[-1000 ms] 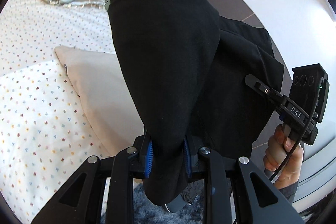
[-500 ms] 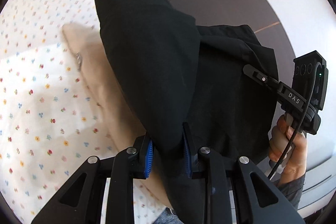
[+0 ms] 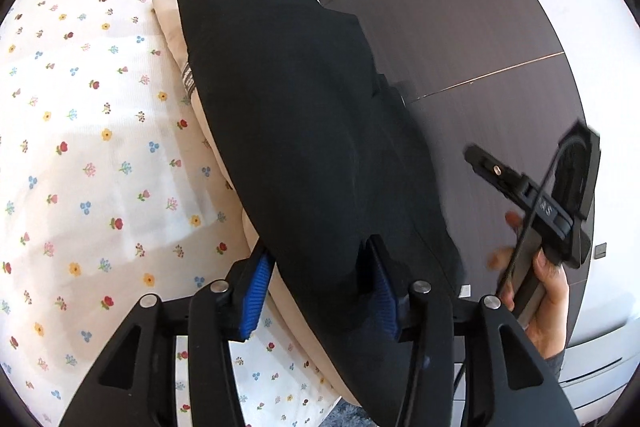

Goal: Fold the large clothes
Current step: 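Lower the folded jacket onto the beige folded cloth with both tools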

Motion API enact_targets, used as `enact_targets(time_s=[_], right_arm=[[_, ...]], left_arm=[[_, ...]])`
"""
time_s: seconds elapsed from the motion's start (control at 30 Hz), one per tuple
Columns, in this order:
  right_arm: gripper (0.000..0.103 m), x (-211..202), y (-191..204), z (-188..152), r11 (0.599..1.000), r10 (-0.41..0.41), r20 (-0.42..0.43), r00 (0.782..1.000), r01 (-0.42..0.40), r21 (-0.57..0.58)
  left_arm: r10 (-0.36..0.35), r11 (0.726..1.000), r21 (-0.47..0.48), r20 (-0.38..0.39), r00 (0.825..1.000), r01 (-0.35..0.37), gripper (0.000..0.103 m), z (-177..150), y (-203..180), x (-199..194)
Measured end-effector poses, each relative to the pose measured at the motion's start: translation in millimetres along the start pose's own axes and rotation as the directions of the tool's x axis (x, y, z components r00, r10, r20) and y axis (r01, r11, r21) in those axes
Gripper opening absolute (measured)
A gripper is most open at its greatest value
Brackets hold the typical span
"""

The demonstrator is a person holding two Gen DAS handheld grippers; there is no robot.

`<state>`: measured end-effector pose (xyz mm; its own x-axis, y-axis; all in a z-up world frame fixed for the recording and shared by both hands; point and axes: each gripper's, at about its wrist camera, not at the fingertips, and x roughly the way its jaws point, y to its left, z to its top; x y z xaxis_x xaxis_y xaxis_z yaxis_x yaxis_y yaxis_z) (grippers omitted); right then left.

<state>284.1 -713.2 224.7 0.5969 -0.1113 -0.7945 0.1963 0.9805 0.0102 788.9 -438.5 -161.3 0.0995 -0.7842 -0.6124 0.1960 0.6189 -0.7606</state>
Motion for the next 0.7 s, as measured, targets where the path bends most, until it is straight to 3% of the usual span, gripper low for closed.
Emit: enact_targets(time_s=[0.17, 0.33, 0.53, 0.7], right_arm=[[0.09, -47, -34, -51, 0.988, -0.01, 0.057, 0.998, 0.001, 0.155], [0.09, -60, -59, -107, 0.967, -0.064, 0.033, 0.997, 0.054, 0.249], [0.09, -61, -85, -149, 0.917, -0.042, -0.002, 0.999, 0.039, 0.398], [0.09, -51, -90, -157, 0.887, 0.036, -0.013, 0.999, -0.026, 0.462]], left_arm=[[0.013, 1.0, 0.02, 0.0, 1.0, -0.013, 0.048, -15, -11, -6], [0.044, 0.997, 0.054, 0.025, 0.999, -0.045, 0.048, -26, 3, -19], [0.059, 0.991, 0.117, 0.027, 0.998, -0.062, 0.048, -47, -17, -36], [0.062, 0.985, 0.159, 0.036, 0.997, -0.067, 0.048, -52, -21, -37]])
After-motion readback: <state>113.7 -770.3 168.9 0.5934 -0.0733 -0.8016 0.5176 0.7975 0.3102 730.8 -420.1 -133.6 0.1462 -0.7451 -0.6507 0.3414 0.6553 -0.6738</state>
